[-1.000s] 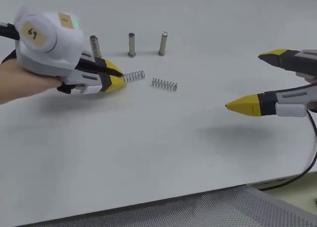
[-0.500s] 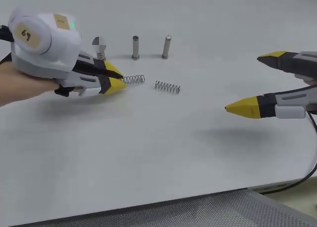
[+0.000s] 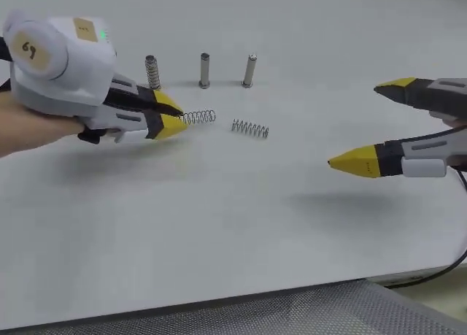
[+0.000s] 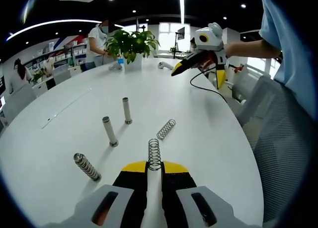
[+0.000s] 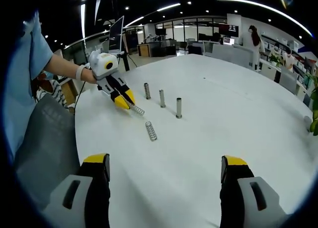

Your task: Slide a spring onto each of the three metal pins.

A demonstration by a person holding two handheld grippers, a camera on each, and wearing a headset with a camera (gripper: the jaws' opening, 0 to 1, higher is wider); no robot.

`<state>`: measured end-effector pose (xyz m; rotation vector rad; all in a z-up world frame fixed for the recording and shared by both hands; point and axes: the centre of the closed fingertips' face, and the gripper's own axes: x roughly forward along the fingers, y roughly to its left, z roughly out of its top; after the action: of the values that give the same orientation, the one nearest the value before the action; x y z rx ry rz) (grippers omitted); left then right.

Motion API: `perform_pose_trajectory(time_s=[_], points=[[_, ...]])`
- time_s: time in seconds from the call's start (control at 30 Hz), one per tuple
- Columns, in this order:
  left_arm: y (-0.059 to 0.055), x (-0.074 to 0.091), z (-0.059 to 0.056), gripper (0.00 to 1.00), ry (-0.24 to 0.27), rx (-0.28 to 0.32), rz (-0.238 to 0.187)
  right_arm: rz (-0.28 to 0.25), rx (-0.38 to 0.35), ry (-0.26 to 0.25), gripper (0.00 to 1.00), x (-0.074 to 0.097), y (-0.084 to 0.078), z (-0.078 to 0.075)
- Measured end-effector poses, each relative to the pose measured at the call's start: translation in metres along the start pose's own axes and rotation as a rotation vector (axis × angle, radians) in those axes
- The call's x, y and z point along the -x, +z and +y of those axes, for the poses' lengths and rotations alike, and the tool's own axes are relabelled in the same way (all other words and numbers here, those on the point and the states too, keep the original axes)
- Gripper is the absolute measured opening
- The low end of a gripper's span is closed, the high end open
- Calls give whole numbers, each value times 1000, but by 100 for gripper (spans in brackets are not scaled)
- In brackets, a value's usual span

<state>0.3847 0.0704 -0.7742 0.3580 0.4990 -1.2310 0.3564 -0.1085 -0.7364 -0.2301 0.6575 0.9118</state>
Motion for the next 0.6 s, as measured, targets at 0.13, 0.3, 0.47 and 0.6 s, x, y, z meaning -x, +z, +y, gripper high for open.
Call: perform_pose_trajectory(time_s=[0.13, 0.3, 0.47, 0.6], points=[[7, 5, -5, 1, 3, -4, -18, 0, 26, 19, 92, -2, 7, 5], [18, 14, -14, 1, 8, -12, -46, -5, 57, 45, 91, -4, 15, 10], [24, 22, -23, 1, 12, -15, -66, -8, 87, 80, 91, -10, 23, 21], [27, 27, -32, 1, 9, -17, -75, -3, 118, 116, 90, -16, 28, 33]])
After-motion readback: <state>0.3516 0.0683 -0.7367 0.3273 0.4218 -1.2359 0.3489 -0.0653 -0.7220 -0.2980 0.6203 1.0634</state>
